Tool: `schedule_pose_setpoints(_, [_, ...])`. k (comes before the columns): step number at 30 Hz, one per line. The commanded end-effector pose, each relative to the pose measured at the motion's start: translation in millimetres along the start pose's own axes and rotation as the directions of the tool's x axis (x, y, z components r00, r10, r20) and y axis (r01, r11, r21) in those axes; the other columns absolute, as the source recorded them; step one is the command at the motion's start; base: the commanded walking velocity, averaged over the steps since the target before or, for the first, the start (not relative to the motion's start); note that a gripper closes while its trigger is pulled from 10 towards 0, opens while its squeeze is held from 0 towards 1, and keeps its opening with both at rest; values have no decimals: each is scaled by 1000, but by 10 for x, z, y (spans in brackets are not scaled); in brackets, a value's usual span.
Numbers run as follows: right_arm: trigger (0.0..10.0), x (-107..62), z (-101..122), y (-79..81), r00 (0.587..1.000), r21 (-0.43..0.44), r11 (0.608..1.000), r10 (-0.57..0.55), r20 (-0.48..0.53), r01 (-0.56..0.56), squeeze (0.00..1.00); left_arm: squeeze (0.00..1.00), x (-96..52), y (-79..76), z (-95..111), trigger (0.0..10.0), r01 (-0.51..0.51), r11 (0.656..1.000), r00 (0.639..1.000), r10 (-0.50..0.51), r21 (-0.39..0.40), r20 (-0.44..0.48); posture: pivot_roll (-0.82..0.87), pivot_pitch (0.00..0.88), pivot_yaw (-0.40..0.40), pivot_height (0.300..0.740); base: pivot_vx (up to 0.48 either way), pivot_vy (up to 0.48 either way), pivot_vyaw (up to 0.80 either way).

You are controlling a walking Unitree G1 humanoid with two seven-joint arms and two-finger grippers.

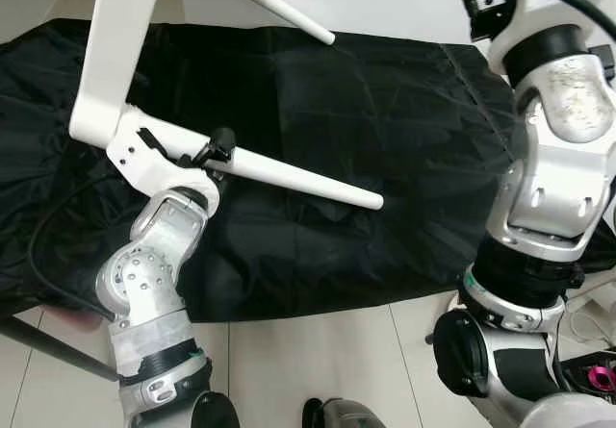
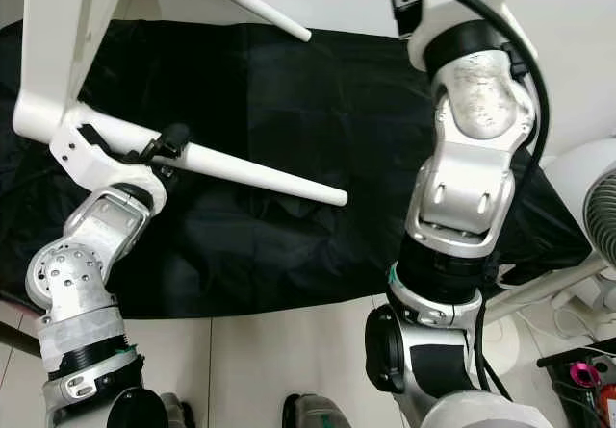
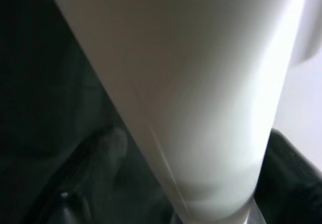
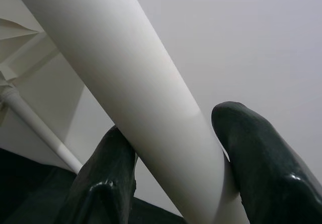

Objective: Building children table

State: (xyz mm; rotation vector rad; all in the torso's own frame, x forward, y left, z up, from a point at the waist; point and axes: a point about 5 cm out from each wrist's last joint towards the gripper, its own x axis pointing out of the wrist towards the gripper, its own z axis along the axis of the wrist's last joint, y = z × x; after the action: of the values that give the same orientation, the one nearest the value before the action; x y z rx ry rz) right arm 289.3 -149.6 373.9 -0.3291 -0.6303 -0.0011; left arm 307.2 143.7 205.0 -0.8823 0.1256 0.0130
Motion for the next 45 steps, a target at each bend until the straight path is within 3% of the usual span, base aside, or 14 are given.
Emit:
schedule_pose_setpoints(1, [0,9,171,-118,991,370,927,-103,86,65,0,0,143,-1067,-541,0,176,969,949,-214,-176,-231,-77,104,5,740,0,0,0])
schedule_pose_setpoints(3, [0,36,151,-133,992,357,932,-93,85,57,0,0,103,-1295,-495,0,319,939,915,-340,-126,-217,-74,104,6,740,0,0,0])
schedule_pose_setpoints(6, [0,42,129,-144,993,355,934,-85,76,53,0,0,83,-1397,-426,0,389,919,900,-395,-67,-187,-74,104,6,740,0,0,0])
schedule_pose_setpoints(11, [0,-17,-1,-179,996,312,948,-79,39,63,0,0,-10,-1732,-16,0,571,801,816,-578,177,-18,-56,105,7,740,0,0,0])
schedule_pose_setpoints(16, [0,-66,-102,-199,996,280,957,-87,12,80,0,0,-89,-1811,124,0,582,763,778,-623,282,82,-54,105,10,740,0,0,0])
schedule_pose_setpoints(19, [0,-90,-154,-208,996,280,956,-90,-1,86,0,0,-118,-1830,161,0,575,759,767,-630,306,121,-54,106,9,740,0,0,0])
schedule_pose_setpoints(22, [0,-147,-313,-251,993,334,936,-113,-30,116,0,0,-171,-1851,299,0,499,754,729,-632,428,262,-51,108,7,740,0,0,0])
schedule_pose_setpoints(25, [0,-159,-352,-261,993,341,932,-115,-39,122,0,0,-188,-1866,319,0,499,746,715,-642,441,276,-48,109,3,740,0,0,0])
schedule_pose_setpoints(27, [0,-226,-509,-262,990,351,926,-114,-83,136,0,0,-239,-1919,359,0,492,714,683,-672,498,288,-39,114,-4,740,0,0,0])
schedule_pose_setpoints(28, [0,-226,-509,-262,990,351,926,-114,-83,136,0,0,-239,-1919,359,0,492,714,683,-672,498,288,-39,114,-4,740,0,0,0])
schedule_pose_setpoints(30, [0,-315,-696,-239,985,357,922,-111,-134,152,0,0,-264,-1976,372,0,497,685,660,-697,532,281,-39,112,0,740,0,0,0])
schedule_pose_setpoints(33, [0,-422,-895,-205,976,361,917,-109,-189,172,0,0,-267,-1998,377,0,478,675,656,-700,562,282,-33,117,0,740,0,0,0])
schedule_pose_setpoints(45, [0,-422,-895,-205,976,361,917,-109,-189,172,0,0,-267,-1998,377,0,478,675,656,-700,562,282,-33,117,0,740,0,0,0])
